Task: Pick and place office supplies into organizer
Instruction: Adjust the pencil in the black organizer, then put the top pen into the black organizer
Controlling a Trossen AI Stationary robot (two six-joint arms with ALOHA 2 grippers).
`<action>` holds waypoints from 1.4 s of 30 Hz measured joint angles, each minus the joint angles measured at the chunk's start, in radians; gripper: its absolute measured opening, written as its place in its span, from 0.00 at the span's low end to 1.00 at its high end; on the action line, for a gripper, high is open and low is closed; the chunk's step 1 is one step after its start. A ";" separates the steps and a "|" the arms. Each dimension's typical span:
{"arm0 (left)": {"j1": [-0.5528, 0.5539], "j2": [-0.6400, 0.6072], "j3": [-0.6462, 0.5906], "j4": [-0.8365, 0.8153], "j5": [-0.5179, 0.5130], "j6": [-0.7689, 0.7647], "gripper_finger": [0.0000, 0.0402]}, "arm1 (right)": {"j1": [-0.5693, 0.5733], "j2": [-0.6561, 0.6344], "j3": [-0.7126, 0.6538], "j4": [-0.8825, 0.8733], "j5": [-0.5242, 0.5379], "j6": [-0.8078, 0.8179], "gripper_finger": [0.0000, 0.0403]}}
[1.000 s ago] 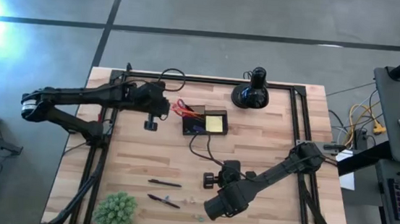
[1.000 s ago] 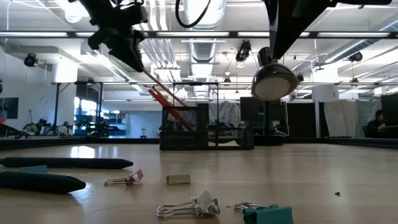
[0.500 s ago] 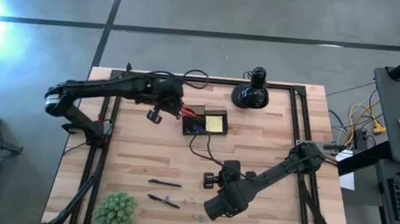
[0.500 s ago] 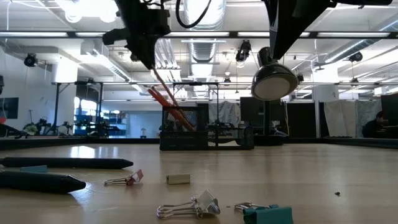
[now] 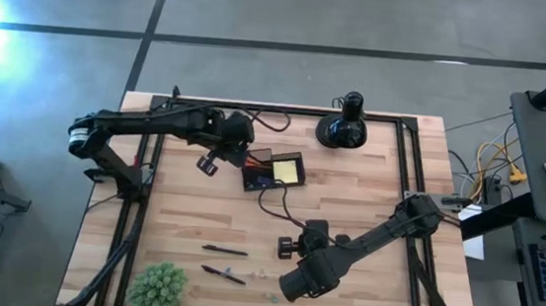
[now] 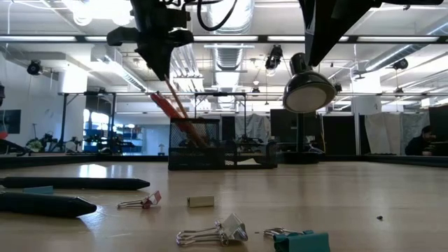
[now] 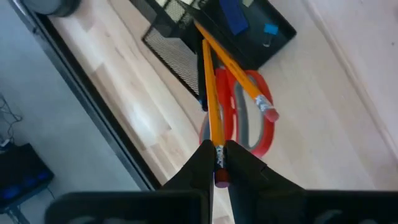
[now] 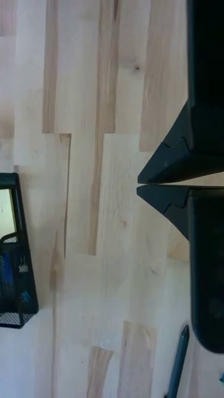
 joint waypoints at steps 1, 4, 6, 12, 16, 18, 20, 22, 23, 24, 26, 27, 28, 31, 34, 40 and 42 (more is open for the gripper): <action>0.000 0.000 0.003 0.000 0.001 -0.001 0.01 | 0.000 0.000 0.000 0.000 0.000 -0.001 0.02; 0.001 0.010 0.006 0.001 0.001 -0.002 0.03 | 0.000 0.000 0.000 0.000 0.000 -0.003 0.02; 0.000 0.021 0.001 -0.001 0.001 -0.002 0.05 | 0.000 0.000 -0.001 -0.001 0.000 -0.009 0.02; -0.006 0.045 -0.010 0.034 -0.010 -0.004 0.07 | 0.002 0.000 -0.001 0.000 0.000 -0.018 0.02; -0.007 0.050 -0.009 0.045 -0.017 -0.005 0.08 | 0.002 0.000 -0.003 0.000 0.000 -0.018 0.02; -0.007 0.053 -0.008 0.033 -0.018 -0.012 0.08 | 0.002 0.000 -0.003 0.001 0.000 -0.018 0.02; -0.007 0.055 -0.009 0.031 -0.018 -0.044 0.08 | 0.002 0.000 -0.004 0.001 0.000 -0.018 0.02; -0.007 0.054 -0.009 0.029 -0.018 -0.079 0.10 | 0.002 0.000 -0.007 0.001 0.000 -0.018 0.02; -0.008 0.053 -0.009 0.024 -0.018 -0.093 0.11 | 0.002 0.000 -0.009 0.002 0.000 -0.018 0.02; -0.008 0.053 -0.009 0.018 -0.018 -0.113 0.13 | 0.002 0.000 -0.010 0.001 0.000 -0.018 0.02; -0.009 0.049 -0.009 0.005 -0.017 -0.151 0.19 | 0.002 0.000 -0.014 0.001 0.000 -0.018 0.02; -0.010 0.046 -0.009 -0.003 -0.017 -0.170 0.22 | 0.002 0.000 -0.015 0.001 0.000 -0.018 0.02; -0.010 0.041 -0.009 -0.002 -0.017 -0.186 0.26 | 0.002 0.000 -0.016 0.001 0.000 -0.018 0.02; -0.015 0.027 -0.009 0.002 -0.023 -0.211 0.37 | 0.002 0.000 -0.016 0.001 0.000 -0.018 0.02; -0.022 0.003 -0.009 0.002 -0.033 -0.251 0.48 | 0.002 0.000 -0.016 0.001 0.000 -0.017 0.02; -0.065 -0.139 -0.015 -0.022 0.118 -0.497 0.57 | 0.002 0.000 -0.016 0.004 0.000 -0.013 0.02; -0.094 -0.204 -0.044 -0.010 0.221 -0.606 0.57 | 0.002 0.000 -0.016 0.016 0.000 -0.021 0.02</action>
